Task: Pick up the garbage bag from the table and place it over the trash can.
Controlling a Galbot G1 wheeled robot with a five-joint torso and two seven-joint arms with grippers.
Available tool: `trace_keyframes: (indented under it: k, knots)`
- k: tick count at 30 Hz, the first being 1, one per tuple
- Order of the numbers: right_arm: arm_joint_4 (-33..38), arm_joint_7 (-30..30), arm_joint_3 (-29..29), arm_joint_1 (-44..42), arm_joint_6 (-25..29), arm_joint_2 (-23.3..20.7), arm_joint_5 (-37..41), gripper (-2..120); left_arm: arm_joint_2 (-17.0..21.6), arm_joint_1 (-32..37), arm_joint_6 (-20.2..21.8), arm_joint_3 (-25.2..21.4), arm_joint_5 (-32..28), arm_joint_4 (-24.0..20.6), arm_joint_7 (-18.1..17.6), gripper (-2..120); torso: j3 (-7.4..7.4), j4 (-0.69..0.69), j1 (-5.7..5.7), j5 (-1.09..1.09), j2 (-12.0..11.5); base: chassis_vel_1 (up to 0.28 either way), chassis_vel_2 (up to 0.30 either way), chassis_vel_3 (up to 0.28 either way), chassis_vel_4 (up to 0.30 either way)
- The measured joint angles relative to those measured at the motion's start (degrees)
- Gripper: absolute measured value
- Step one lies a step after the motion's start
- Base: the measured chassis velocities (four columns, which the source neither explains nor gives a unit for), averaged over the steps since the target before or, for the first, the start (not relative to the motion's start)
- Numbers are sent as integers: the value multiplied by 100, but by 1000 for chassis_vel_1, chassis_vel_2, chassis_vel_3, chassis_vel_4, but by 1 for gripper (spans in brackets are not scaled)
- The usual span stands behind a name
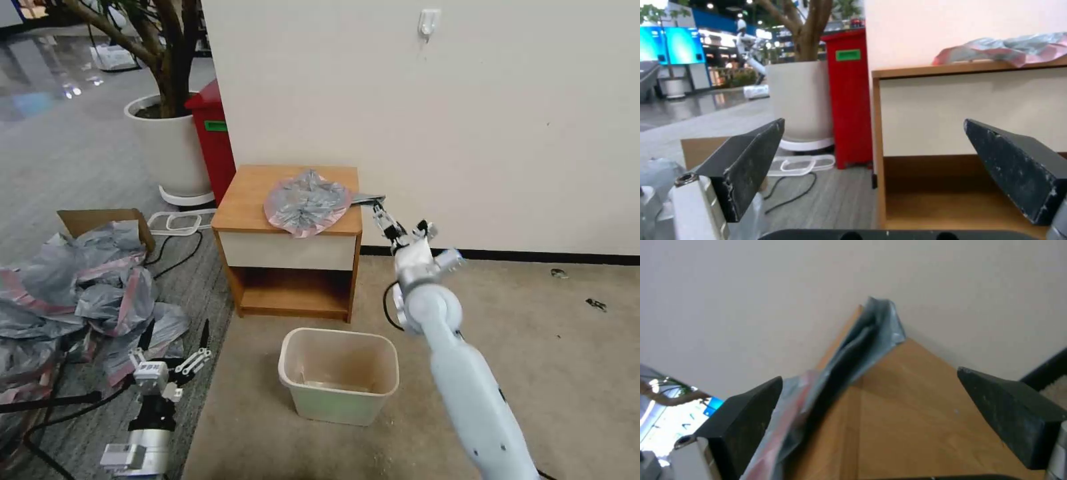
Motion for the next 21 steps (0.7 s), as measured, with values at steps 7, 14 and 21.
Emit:
trace_keyframes:
  k: [7, 14, 21]
  knots:
    - [-445, 39, -7, 391, 2, 192, 245, 100, -41, 6, -16, -37, 51, -1, -42, 100, 0, -1, 0, -1, 0, 0, 0, 0, 0]
    - [-853, -17, 54, 752, 65, 456, 341, 100, -107, 18, -40, -14, 167, 41, -139, 100, 0, 0, 0, -1, 0, 0, 0, 0, 0]
    - [-1250, -167, 285, 1039, 99, 644, 248, 95, -126, 87, -66, -69, 191, 28, -201, 100, 0, 0, 0, 0, 0, 0, 0, 0, 0]
